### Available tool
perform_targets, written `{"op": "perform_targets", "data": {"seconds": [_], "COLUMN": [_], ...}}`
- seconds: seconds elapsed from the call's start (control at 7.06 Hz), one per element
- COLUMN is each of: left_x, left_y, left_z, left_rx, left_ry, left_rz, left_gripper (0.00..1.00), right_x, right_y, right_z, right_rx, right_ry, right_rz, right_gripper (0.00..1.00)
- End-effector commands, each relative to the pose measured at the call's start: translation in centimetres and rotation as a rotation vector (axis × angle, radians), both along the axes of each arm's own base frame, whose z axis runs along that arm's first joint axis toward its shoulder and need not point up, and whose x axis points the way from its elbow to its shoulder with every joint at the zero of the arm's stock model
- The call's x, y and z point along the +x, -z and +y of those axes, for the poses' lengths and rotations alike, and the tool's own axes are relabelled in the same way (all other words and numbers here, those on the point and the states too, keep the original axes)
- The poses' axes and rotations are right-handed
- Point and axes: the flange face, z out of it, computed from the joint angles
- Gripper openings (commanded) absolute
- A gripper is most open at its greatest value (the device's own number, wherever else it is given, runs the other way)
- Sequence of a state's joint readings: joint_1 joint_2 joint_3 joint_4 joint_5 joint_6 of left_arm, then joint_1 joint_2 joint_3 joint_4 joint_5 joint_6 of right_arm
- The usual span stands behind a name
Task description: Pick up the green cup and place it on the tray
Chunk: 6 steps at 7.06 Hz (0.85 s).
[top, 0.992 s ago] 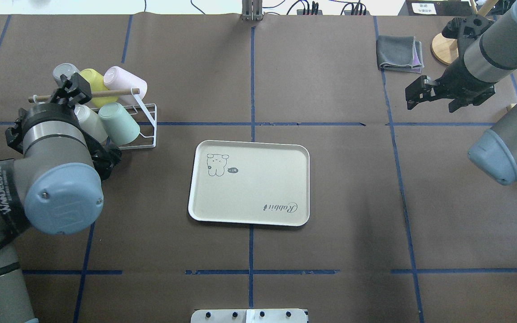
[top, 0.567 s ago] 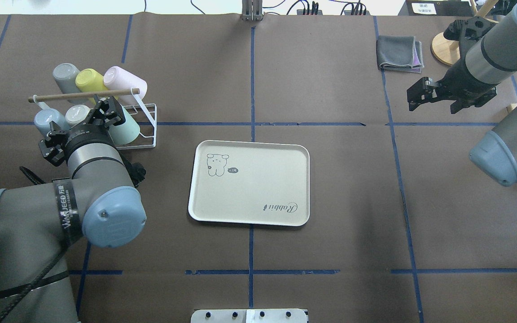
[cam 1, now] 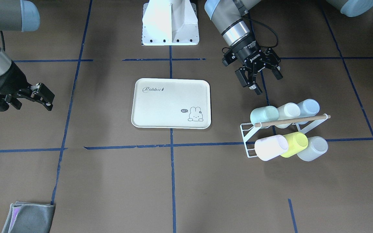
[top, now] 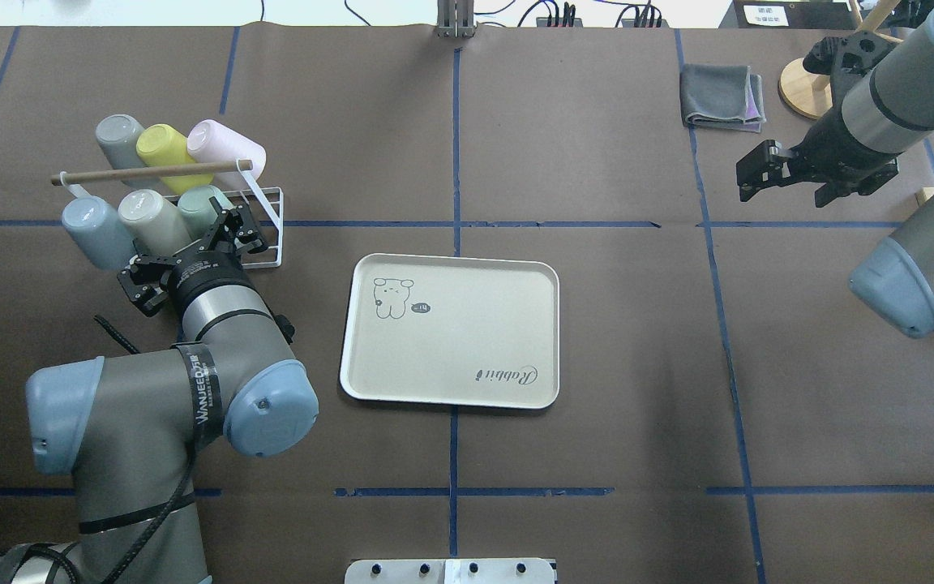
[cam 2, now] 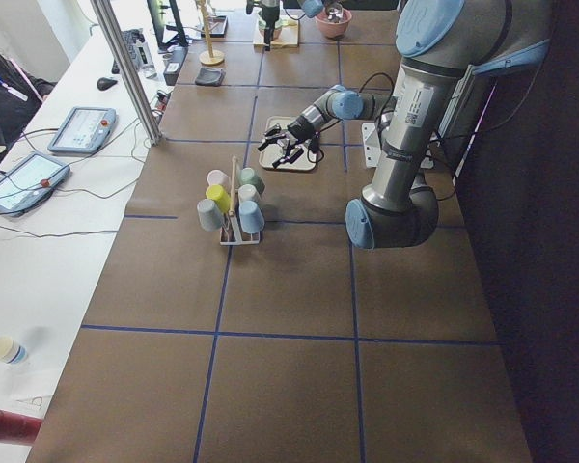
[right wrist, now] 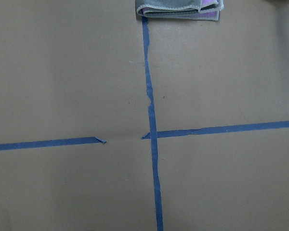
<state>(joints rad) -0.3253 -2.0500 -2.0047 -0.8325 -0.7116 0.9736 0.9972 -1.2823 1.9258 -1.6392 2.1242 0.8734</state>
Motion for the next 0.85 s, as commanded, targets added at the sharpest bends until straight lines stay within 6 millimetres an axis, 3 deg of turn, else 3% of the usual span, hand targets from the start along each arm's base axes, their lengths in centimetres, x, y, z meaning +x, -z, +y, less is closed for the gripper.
{"op": "perform_targets", "data": {"seconds": [0.0, 0.71], "left_x": [3.7, 9.2], "left_y": [-2.2, -6.0], "left_z": [0.9, -1.3], "left_rx": [0.015, 0.091], "left_ry": [0.016, 0.071], "left_rz": [-0.020, -0.047], "left_gripper": [1.00, 0.98], "right_x": [0.0, -0.1], "right_y": [-0.1, -0.3], "right_z": [-0.1, 0.0], "right_rx": [-0.002, -0.003], "right_ry": [-0.002, 0.001], "right_rz": [0.003, 0.005], "right_gripper": [1.00, 1.00]}}
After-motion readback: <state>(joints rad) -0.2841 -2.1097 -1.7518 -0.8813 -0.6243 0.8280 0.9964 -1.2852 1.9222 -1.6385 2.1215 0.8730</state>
